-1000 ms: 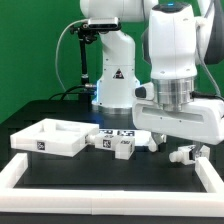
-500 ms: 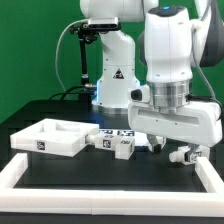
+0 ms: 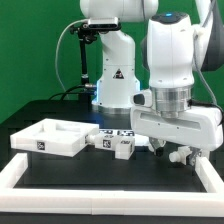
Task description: Assemble one leg
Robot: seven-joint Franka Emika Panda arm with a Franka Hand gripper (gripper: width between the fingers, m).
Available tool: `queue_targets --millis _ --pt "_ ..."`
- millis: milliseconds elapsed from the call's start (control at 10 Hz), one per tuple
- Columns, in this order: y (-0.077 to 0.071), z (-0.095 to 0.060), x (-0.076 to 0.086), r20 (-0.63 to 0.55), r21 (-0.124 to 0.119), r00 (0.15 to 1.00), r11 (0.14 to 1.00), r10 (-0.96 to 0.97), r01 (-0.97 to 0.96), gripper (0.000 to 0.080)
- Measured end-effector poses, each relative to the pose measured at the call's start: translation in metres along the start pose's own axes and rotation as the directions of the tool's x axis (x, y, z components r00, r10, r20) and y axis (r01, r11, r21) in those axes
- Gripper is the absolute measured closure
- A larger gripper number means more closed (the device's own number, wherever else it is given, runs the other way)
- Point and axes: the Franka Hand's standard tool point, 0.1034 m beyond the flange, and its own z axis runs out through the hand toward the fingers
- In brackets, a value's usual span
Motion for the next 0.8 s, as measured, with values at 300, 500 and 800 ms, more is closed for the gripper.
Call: queue_targets --millis 300,500,800 --pt "-0.0001 0.0 0.0001 -0.001 0.001 1.0 1.0 -0.007 0.007 0.0278" --pt "-0.0002 -0.0001 0.0002 -0.001 0.001 1.0 1.0 -0.008 0.008 0.0574" --pt "-0.0009 -0.0007 0.0007 -0.003 0.003 1.0 1.0 -0.009 0.009 0.0574"
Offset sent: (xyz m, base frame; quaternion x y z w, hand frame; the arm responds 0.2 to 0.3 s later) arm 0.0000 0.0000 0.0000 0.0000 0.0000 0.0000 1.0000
